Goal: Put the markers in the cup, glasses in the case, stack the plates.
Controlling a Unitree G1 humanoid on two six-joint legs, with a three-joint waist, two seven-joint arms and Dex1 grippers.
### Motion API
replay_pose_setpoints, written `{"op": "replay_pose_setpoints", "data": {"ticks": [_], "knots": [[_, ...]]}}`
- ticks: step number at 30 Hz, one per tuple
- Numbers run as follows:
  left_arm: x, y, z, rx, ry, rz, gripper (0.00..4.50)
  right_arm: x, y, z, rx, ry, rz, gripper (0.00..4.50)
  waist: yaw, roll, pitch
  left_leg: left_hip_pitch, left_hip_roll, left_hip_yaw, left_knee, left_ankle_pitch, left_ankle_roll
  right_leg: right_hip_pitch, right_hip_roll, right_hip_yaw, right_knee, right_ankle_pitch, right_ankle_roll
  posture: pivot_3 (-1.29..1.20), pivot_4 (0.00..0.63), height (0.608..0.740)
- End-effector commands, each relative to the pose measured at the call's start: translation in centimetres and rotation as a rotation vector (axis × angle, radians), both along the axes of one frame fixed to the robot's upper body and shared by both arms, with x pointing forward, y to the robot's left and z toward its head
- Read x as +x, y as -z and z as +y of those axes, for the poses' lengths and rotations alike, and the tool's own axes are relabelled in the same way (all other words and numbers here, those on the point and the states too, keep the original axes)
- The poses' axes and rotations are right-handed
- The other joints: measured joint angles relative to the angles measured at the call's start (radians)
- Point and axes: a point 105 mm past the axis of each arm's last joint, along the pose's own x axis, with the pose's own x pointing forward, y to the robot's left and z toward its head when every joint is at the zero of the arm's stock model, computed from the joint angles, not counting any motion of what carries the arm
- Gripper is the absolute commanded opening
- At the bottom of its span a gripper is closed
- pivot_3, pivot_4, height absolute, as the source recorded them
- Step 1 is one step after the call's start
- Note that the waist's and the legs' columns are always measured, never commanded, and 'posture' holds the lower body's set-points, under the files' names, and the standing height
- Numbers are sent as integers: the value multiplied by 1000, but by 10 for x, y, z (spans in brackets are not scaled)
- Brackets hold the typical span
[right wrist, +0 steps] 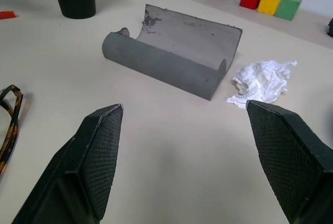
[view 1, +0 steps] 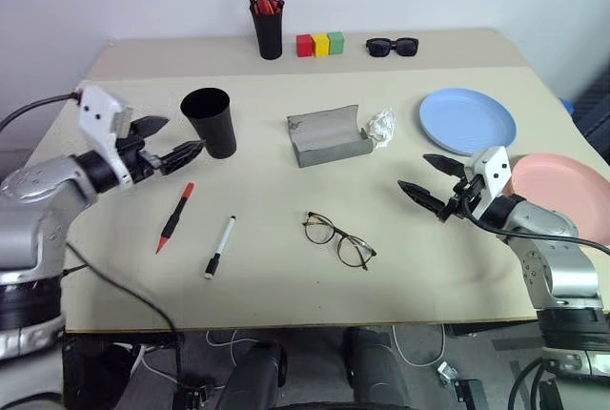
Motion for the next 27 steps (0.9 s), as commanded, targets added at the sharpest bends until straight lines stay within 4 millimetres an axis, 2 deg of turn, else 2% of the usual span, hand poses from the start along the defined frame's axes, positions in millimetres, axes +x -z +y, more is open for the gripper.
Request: {"op": "replay_pose_setpoints", "data": {"ticks": [1,6,11,15,20,27], "knots": [[-22,0,19,67,-144,140,4500,-18,-18,6,-23,-116,-12,3832,5,0,0,0,0,0,0,0,0,0,0,0,0,0,0,0,150,740],[-43,26,23,69,-209,361,4500,-47,-24,18,-54,-283,42,3832,24,0,1,0,0,0,0,0,0,1,1,0,1,-3,5,0,150,740],[-48,47,24,70,-278,468,4500,-68,-35,42,-62,-399,23,3832,26,-1,1,0,1,0,1,0,0,1,1,0,1,-3,5,0,150,740],[-45,60,19,19,-309,518,4500,-77,-40,54,-73,-440,-22,3832,28,-1,1,0,0,1,1,0,-1,1,1,0,0,-3,5,0,150,740],[-35,67,15,44,-314,507,4500,-85,-41,65,-132,-467,-94,3832,29,-2,1,0,0,1,1,0,-1,1,1,-1,0,-3,5,0,150,740],[-29,74,14,42,-309,514,4500,-88,-37,63,-155,-474,-86,3832,28,-2,1,0,0,1,1,0,-1,1,0,-1,-1,-3,5,0,150,740]]}}
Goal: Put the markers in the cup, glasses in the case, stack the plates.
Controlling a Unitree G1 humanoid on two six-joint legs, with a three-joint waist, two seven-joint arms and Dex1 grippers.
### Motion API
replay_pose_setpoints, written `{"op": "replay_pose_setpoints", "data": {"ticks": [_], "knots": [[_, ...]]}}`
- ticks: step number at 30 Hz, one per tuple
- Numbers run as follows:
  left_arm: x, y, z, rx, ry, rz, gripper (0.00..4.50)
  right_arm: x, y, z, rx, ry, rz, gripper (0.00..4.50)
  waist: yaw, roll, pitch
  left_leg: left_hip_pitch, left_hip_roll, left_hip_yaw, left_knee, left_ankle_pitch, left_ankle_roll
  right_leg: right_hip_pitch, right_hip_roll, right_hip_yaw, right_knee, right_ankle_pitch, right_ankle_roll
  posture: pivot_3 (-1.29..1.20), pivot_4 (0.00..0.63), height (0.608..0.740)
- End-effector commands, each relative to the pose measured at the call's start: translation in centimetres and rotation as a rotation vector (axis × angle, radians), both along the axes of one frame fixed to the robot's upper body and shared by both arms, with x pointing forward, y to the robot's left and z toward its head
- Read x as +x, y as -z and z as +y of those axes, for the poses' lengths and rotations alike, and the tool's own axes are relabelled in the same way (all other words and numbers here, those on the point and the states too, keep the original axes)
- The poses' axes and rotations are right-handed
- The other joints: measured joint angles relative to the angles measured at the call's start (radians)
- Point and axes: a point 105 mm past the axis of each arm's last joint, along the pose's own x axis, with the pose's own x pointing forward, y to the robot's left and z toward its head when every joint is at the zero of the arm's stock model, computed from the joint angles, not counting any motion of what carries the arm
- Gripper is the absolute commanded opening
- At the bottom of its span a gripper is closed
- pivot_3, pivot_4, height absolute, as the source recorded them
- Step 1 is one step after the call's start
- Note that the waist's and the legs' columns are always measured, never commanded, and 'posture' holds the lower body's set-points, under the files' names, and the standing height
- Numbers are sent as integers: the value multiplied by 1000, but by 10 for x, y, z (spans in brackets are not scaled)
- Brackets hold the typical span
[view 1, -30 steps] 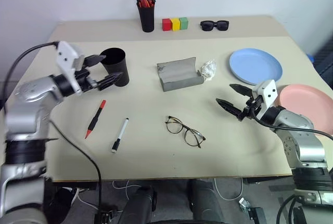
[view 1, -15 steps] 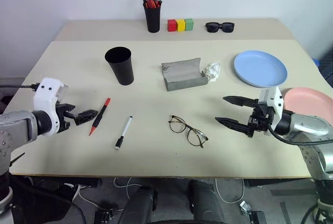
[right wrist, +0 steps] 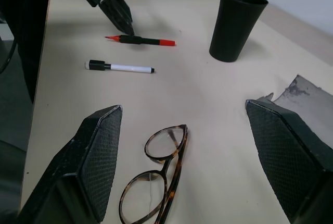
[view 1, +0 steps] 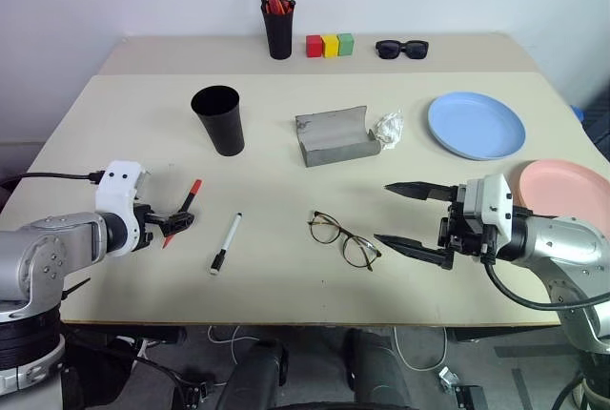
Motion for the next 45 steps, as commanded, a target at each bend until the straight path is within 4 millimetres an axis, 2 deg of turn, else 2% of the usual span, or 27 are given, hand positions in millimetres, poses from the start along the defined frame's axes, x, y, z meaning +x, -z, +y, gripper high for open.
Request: {"op": "replay_pose_setpoints", "data": {"ticks": [1,5,7,14,20,23,26,28,30,34,37,41,45], "knots": [[4,-7,2,22,0,-37,4500,-6,-4,1,-1,-28,3,3832,0,0,0,0,0,0,0,0,0,0,0,0,0,0,0,0,150,740],[4,-7,-3,2,1,-37,4500,1,-3,-8,83,5,155,3832,1,0,0,0,0,0,0,0,0,0,0,0,0,0,0,0,150,740],[6,-7,-6,6,4,-37,4500,1,-7,-9,112,-17,182,4390,0,0,0,0,0,0,0,0,0,0,0,0,0,0,0,0,150,740],[7,-4,-12,15,-1,-5,4500,4,-3,-7,34,15,67,4447,2,0,0,-1,0,0,0,0,0,0,0,-1,-1,0,0,0,150,740],[14,-1,-13,33,-20,5,4500,4,2,-8,32,25,73,4447,2,0,0,0,0,0,0,0,0,0,0,-1,-1,0,0,0,150,740],[15,4,-12,47,-39,24,3607,6,3,-10,39,38,73,4500,1,0,0,0,0,0,0,0,0,0,0,-1,-1,0,0,0,150,740],[13,5,-11,44,-46,44,2034,6,2,-11,38,48,68,4500,0,-1,0,-1,0,0,0,0,0,0,0,-1,-1,0,0,0,150,740],[11,7,-11,31,-46,61,1220,8,2,-13,33,59,60,4500,1,-1,0,-1,0,0,0,0,0,0,0,-1,-1,0,0,0,150,740],[10,7,-9,39,-49,64,216,10,3,-14,33,68,56,4500,1,-1,0,0,0,0,0,0,0,0,0,-1,-1,0,0,0,150,740],[10,5,-5,42,-58,58,97,12,3,-13,30,72,48,4500,1,-1,0,0,0,0,0,0,0,0,0,-1,-1,0,0,0,150,740],[13,-5,-15,35,8,-5,97,15,4,-13,27,75,41,4500,0,-1,0,0,0,0,0,0,0,0,0,-1,-1,0,0,0,150,740],[11,-32,-47,-33,249,-134,97,13,5,-14,44,65,86,4500,1,-1,0,-1,0,0,0,0,0,0,-1,-1,-1,0,0,0,150,740],[7,-67,-79,-36,520,-382,97,16,-1,-15,95,59,116,4500,0,-1,0,-1,0,0,0,0,0,0,-1,-1,-2,0,0,0,150,740]]}}
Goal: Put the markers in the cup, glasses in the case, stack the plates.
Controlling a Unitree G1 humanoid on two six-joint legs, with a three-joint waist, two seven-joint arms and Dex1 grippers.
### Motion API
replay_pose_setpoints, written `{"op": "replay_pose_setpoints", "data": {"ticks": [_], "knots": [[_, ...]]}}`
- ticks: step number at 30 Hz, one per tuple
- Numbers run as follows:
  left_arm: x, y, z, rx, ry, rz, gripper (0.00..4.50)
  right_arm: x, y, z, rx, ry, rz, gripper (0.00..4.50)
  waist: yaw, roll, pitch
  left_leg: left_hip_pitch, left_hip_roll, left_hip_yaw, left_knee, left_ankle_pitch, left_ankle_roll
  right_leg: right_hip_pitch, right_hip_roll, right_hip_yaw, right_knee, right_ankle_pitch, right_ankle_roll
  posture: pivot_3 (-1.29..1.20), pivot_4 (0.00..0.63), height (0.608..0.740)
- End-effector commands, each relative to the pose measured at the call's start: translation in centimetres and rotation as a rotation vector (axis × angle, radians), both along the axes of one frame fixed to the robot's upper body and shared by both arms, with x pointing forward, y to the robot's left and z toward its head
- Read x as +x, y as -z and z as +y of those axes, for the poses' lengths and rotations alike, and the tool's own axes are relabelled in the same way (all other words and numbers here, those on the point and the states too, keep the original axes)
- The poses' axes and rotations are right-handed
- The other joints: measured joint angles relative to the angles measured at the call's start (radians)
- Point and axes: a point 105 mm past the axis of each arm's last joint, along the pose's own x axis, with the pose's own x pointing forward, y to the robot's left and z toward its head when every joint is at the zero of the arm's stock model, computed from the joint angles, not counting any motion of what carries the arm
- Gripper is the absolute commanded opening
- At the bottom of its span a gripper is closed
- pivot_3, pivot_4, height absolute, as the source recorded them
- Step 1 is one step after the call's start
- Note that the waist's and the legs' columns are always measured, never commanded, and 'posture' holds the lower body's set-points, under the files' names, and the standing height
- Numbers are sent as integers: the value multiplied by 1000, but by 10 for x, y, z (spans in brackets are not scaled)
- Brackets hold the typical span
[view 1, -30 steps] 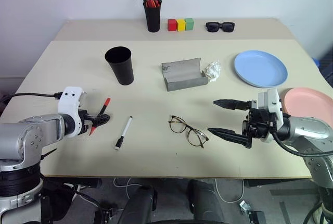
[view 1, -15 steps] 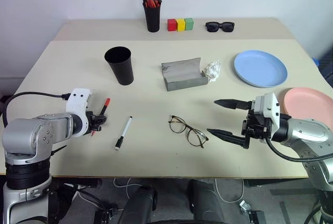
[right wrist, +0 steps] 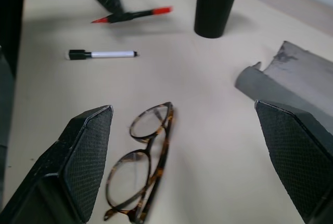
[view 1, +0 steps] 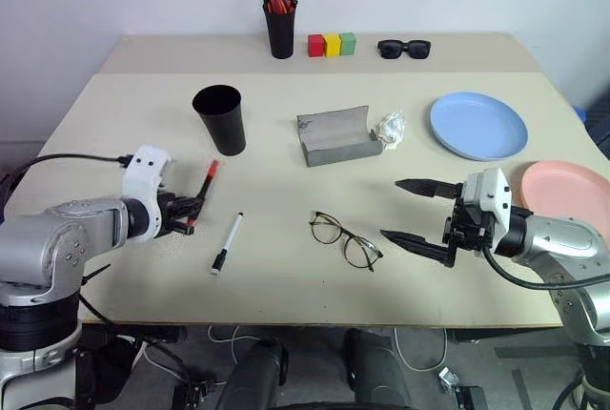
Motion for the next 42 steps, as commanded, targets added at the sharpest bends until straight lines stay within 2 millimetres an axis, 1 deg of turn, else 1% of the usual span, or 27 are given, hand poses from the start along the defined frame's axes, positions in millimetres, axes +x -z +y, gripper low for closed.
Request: {"op": "replay_pose_setpoints", "data": {"ticks": [1,3,6,7,8,10,13,16,17,19,22,25,30,33,36,37,39,42], "knots": [[-1,-36,-25,-27,190,-239,97,3,-13,-1,54,-5,-18,4500,0,0,0,0,0,0,0,0,0,0,0,0,0,0,0,0,150,740],[-1,-51,-41,-69,276,-362,97,4,-20,-2,108,-6,-5,4500,1,0,0,0,0,1,0,0,0,0,0,0,-1,0,-1,0,150,740],[7,-61,-48,-119,281,-441,97,6,-22,-2,123,3,-3,4500,7,0,0,-1,0,0,0,0,0,1,0,0,-5,1,-2,0,150,740],[13,-71,-53,-125,279,-515,97,5,-24,-1,141,-6,4,4500,8,0,0,-2,0,1,0,0,1,1,1,0,-7,5,-5,0,150,740],[18,-83,-58,-173,289,-591,97,5,-26,0,145,-10,-2,4500,13,1,0,-2,0,1,0,0,1,1,1,0,-8,5,-5,0,150,740],[28,-99,-62,-231,277,-681,97,5,-26,1,152,-13,-3,4500,21,0,0,-3,0,1,0,0,1,1,1,0,-10,7,-4,0,150,740],[44,-119,-56,-250,218,-806,97,7,-24,2,140,-7,-11,4500,22,0,0,-5,0,1,1,0,1,1,2,0,-12,9,-2,0,150,740],[61,-141,-37,-300,132,-940,97,8,-24,3,146,-6,-17,4500,19,0,0,-5,-1,1,1,0,2,1,2,0,-13,10,-2,0,150,740],[64,-145,-32,-312,117,-968,97,8,-24,3,146,-6,-20,4500,19,0,0,-5,-1,1,1,0,2,1,3,0,-14,10,-2,0,150,740],[76,-150,-18,-317,49,-1011,97,8,-24,2,150,-6,-19,4500,18,0,0,-5,0,1,1,0,2,1,4,0,-14,10,-2,0,150,740],[96,-148,4,-339,-65,-1062,97,9,-22,1,136,-1,-20,4500,21,0,0,-5,0,1,1,0,1,1,5,0,-13,10,-2,0,150,740],[111,-143,15,-366,-131,-1092,97,10,-22,2,134,2,-25,4500,21,0,0,-6,0,1,2,0,1,1,5,0,-14,11,-2,0,150,740],[130,-130,19,-458,-167,-1059,97,9,-25,4,136,-4,-34,4500,20,0,0,-7,0,0,4,0,1,1,6,0,-14,12,-1,0,150,740],[139,-115,14,-478,-179,-1011,97,10,-29,3,136,-1,-46,4500,19,0,0,-8,0,0,4,0,2,1,6,0,-14,12,0,0,150,740],[143,-105,8,-460,-169,-988,97,10,-30,3,134,5,-53,4500,17,0,0,-8,0,0,4,0,2,1,6,0,-14,12,0,0,150,740],[144,-102,8,-441,-176,-984,97,11,-30,3,134,7,-54,4500,17,0,0,-8,0,0,4,0,2,1,6,0,-14,12,0,0,150,740],[144,-100,11,-457,-193,-982,97,10,-29,3,129,12,-53,4500,17,0,0,-8,0,0,4,0,2,0,6,0,-14,12,0,0,150,740],[144,-94,8,-447,-182,-972,97,10,-27,2,126,19,-49,4500,19,0,-1,-8,0,0,4,0,2,0,6,0,-14,12,0,0,150,740]]}}
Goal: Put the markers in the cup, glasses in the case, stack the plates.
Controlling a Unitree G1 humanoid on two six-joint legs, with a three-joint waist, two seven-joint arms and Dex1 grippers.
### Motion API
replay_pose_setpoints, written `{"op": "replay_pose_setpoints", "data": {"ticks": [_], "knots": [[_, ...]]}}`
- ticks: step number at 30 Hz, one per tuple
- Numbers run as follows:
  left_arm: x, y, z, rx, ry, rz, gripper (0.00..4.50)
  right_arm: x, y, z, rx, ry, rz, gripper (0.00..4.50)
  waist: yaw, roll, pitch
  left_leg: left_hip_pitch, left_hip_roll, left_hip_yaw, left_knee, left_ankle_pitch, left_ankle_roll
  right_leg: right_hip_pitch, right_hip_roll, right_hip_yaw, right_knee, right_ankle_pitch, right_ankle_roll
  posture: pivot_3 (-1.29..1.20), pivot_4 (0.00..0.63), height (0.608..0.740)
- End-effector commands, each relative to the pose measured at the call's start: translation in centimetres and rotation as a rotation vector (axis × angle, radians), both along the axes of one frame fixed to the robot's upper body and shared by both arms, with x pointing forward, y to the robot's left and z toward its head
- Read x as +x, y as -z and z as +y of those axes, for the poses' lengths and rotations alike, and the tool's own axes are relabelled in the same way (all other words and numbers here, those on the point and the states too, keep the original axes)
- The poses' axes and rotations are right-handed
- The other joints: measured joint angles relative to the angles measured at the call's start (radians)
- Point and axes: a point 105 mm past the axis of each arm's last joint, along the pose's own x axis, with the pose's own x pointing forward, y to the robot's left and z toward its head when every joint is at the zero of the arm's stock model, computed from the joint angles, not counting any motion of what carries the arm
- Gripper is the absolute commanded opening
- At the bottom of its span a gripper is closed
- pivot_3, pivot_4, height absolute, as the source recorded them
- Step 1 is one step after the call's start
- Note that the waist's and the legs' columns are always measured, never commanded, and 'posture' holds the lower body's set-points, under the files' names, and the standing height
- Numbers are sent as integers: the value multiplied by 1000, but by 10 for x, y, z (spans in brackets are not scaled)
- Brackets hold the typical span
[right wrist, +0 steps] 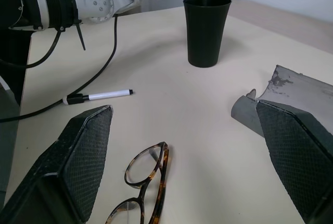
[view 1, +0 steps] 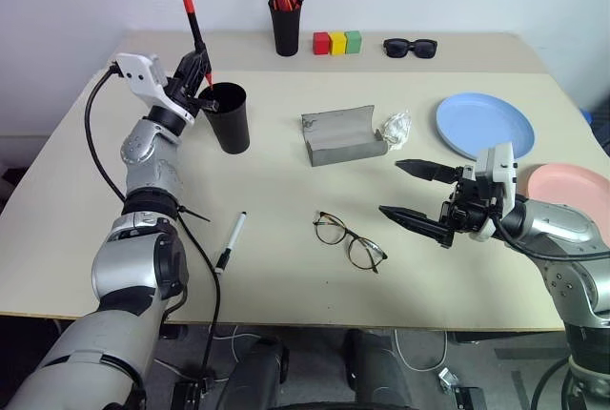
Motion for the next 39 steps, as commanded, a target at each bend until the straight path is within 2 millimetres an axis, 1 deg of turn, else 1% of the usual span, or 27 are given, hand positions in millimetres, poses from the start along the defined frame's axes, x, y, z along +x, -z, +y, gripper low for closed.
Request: {"op": "replay_pose_setpoints", "data": {"ticks": [1,4,6,7,9,13,15,16,18,19,21,22,23,24,26,28,30,31,32,33,34,36,39], "knots": [[-3,-16,-1,12,11,-64,505,-4,-9,0,-6,1,-55,4500,1,0,0,0,0,0,0,0,0,0,0,0,0,0,0,0,150,740],[-5,-14,-3,0,31,-63,1924,-2,-9,0,-8,3,-58,4500,0,0,0,0,0,0,1,0,0,0,0,0,0,0,0,0,150,740],[-5,-14,-3,-1,35,-68,2926,-1,-10,1,-7,3,-60,4500,0,0,0,0,0,0,1,0,0,0,0,0,0,0,0,0,150,740],[-5,-14,-4,-3,38,-69,3502,0,-10,1,-7,1,-63,4500,-1,0,0,0,0,0,1,0,0,0,0,0,0,0,0,0,150,740],[-6,-14,-5,-3,46,-71,4453,0,-11,2,-5,-2,-63,4500,-2,0,0,0,0,0,1,0,0,0,0,0,0,1,0,0,150,740],[-8,-19,-7,-1,71,-83,4453,2,-10,2,-10,-3,-66,4500,-1,0,0,0,0,0,1,0,0,0,1,0,1,1,0,0,150,740],[-15,-24,-20,56,170,-78,4453,2,-12,2,-4,-2,-69,4500,-2,0,0,0,0,0,2,0,0,0,1,0,0,1,0,0,150,740],[-26,-28,-30,101,269,-63,4453,2,-14,0,7,1,-67,4500,-4,0,0,0,0,0,1,0,0,0,1,0,0,1,0,0,150,740],[-45,-32,-43,149,396,-26,4453,1,-16,-2,19,5,-65,4500,-10,0,0,-1,1,0,1,0,0,0,1,0,1,1,0,0,150,740],[-66,-38,-46,204,483,9,4453,-2,-18,-3,31,-6,-57,4500,-14,0,0,-1,1,-1,2,0,0,-1,1,0,1,1,0,0,150,740],[-102,-39,-48,310,595,126,4453,-9,-19,-5,32,-28,-48,4500,-30,0,0,-5,1,-2,1,0,0,-5,1,1,3,1,-1,0,150,740],[-116,-36,-45,356,612,218,4453,-13,-18,-6,29,-47,-39,4500,-33,0,0,-7,2,-1,1,0,0,-9,2,2,4,2,-1,0,150,740],[-123,-34,-43,377,609,280,4453,-16,-18,-7,26,-58,-34,4500,-33,0,0,-7,3,-1,0,0,0,-11,3,4,4,2,-2,0,150,740],[-130,-31,-39,412,596,333,4453,-20,-16,-7,27,-74,-19,4500,-31,1,0,-6,3,-1,-1,0,0,-12,4,5,5,2,-2,0,150,740],[-138,-18,-30,457,537,477,4453,-26,-11,-8,10,-97,-1,4500,-27,4,-1,-6,4,-1,-1,0,0,-11,5,5,5,2,-3,0,150,740],[-145,-8,-26,550,480,522,4453,-27,-7,-9,-4,-102,1,4500,-25,4,-1,-2,4,2,-2,0,-1,-7,6,5,4,2,-3,0,150,740],[-151,10,-25,464,436,651,4453,-28,-7,-7,-1,-116,10,4500,-21,4,-1,1,8,3,-1,0,-1,-4,8,5,3,2,-2,0,150,740],[-154,25,-23,428,400,738,4453,-29,-7,-6,2,-130,19,4500,-20,4,-1,2,11,3,-1,0,-1,-2,9,5,2,1,-1,0,150,740],[-159,39,-21,445,358,808,4453,-31,-6,-5,-1,-145,28,4500,-21,3,-1,5,12,3,-1,0,-1,1,9,5,2,1,-1,0,150,740],[-165,51,-21,509,320,852,4453,-33,-4,-4,-10,-158,36,4500,-22,3,0,8,12,3,-2,0,-1,3,9,5,2,1,-1,0,150,740],[-170,60,-20,520,304,907,4453,-34,-2,-4,-19,-167,40,4500,-23,2,0,9,13,4,-2,0,-1,4,9,6,2,1,-1,0,150,740],[-175,70,-18,511,285,990,4453,-36,-1,-4,-30,-180,41,4500,-22,2,0,9,14,4,-3,0,-1,3,11,6,2,1,-2,0,150,740],[-181,79,-18,481,295,1088,4453,-37,0,-5,-49,-185,36,4500,-20,2,0,9,14,5,-3,0,-1,3,11,6,2,1,-2,0,150,740]]}}
